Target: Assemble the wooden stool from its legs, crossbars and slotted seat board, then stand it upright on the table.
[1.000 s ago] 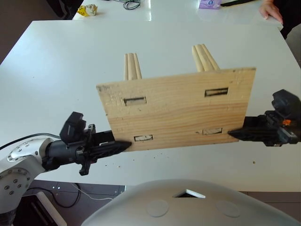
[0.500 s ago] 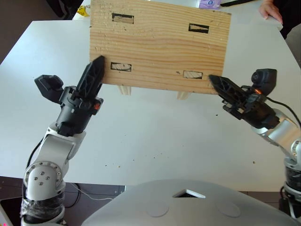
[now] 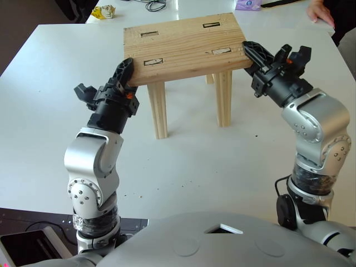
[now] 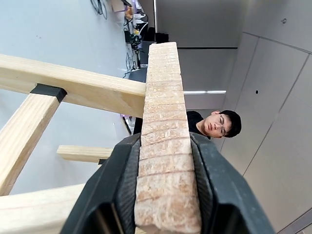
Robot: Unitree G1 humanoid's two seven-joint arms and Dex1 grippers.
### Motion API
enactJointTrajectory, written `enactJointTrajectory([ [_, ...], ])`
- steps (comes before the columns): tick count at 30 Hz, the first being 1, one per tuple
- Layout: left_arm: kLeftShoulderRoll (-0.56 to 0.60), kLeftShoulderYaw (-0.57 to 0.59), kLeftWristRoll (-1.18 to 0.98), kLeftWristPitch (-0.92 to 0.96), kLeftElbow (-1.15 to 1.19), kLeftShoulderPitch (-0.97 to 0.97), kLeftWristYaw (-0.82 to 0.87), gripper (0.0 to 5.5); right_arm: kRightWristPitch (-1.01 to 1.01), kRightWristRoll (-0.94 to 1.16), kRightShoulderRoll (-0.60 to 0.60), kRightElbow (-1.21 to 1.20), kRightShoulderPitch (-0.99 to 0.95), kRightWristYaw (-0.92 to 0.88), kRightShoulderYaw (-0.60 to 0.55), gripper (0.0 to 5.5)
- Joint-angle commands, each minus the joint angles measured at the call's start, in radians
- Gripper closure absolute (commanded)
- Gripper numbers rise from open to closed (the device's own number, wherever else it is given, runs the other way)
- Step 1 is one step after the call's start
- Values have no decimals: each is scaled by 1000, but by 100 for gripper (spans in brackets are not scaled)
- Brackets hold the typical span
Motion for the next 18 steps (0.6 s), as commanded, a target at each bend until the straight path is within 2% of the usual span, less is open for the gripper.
enactJointTrajectory([
  [1, -62, 156, 103, -138, -34, 42, 48, 421, -246, -68, 52, -17, 68, -189, -177, 415],
  [5, -55, 196, 120, -94, -9, 89, -9, 421, -233, -88, 74, -29, 119, -172, -169, 415],
  [11, -12, 216, 155, 20, 89, 185, -214, 421, -150, -112, 61, 5, 237, -57, -147, 415],
  [18, -61, 190, 206, 41, 90, 180, -324, 415, -104, -86, 45, -3, 231, 87, -135, 415],
])
